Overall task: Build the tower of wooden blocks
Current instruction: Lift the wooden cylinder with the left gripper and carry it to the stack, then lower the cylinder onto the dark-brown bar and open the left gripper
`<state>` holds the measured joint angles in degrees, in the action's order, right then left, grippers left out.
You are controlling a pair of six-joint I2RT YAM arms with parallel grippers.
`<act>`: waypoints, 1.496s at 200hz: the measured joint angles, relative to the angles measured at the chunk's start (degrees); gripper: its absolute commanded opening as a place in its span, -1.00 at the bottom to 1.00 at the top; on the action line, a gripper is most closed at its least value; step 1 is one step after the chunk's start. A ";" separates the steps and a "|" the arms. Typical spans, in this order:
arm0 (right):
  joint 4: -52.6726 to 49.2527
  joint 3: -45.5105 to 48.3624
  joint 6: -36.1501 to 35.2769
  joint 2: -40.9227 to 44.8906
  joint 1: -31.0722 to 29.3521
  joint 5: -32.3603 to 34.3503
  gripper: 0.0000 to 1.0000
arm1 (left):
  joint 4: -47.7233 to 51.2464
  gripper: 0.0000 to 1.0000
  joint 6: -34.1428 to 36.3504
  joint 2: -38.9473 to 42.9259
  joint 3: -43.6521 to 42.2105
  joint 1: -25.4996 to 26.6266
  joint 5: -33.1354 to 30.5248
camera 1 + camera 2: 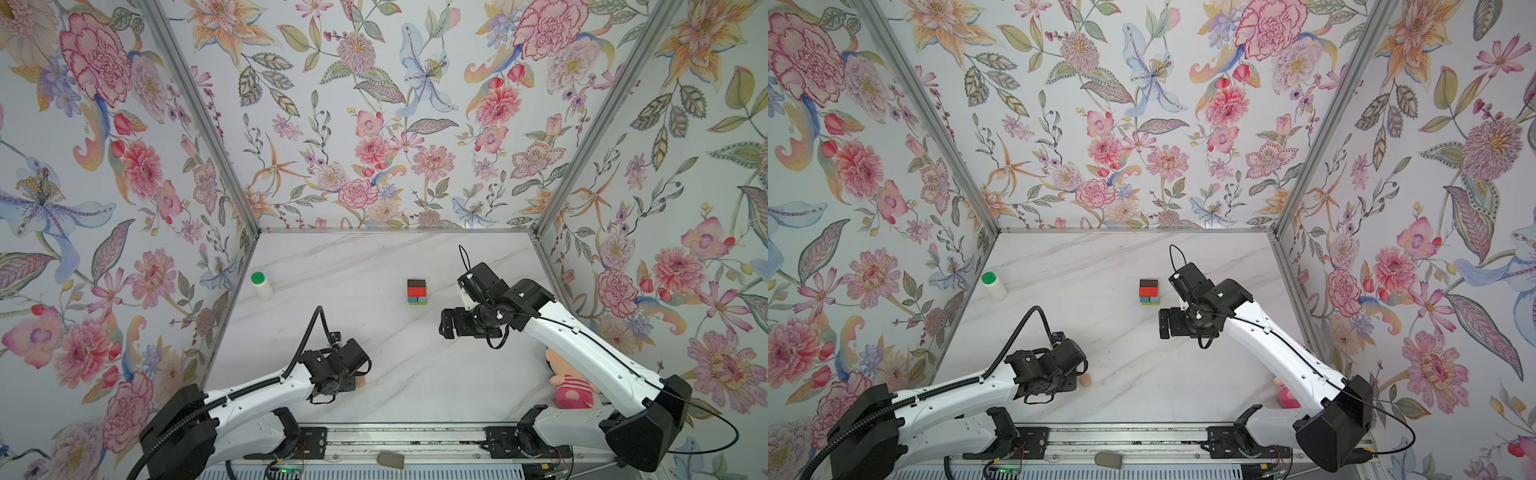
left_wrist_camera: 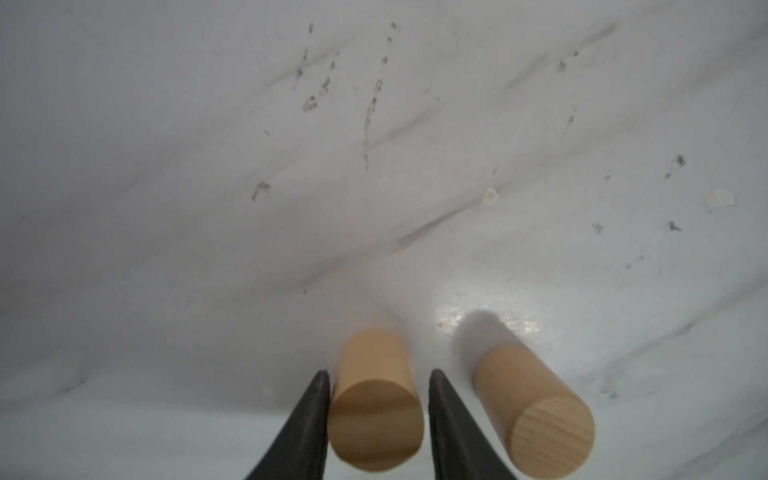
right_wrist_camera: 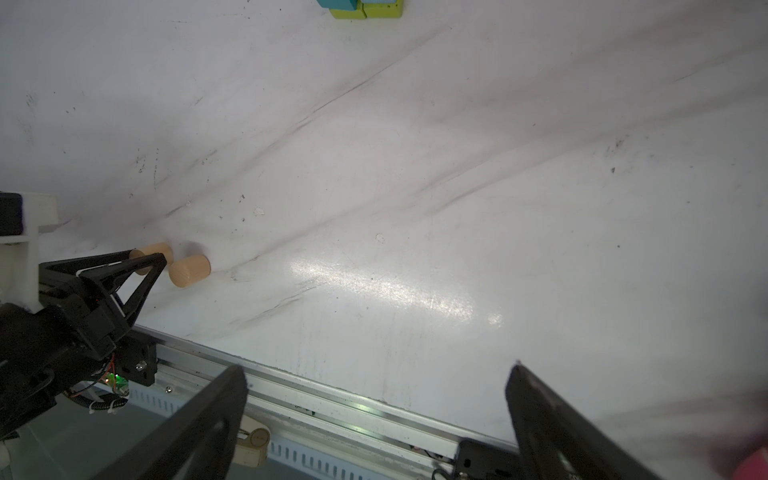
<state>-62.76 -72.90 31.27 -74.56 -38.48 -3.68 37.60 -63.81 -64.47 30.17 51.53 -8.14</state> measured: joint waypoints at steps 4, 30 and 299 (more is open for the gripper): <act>0.00 0.00 0.00 0.00 0.00 0.00 0.98 | 0.04 -0.48 0.13 -0.07 0.09 -0.02 0.00; 0.00 0.00 -0.02 0.00 0.44 0.00 0.99 | 0.20 -0.65 0.44 -0.81 0.81 -0.15 0.04; 0.31 4.02 -1.03 10.40 15.67 -1.88 0.98 | 14.29 -0.88 31.89 -58.69 88.24 -9.40 0.55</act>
<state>-62.46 -68.88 30.24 -64.16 -22.81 -5.56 51.90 -31.92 -123.15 118.41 42.13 -7.60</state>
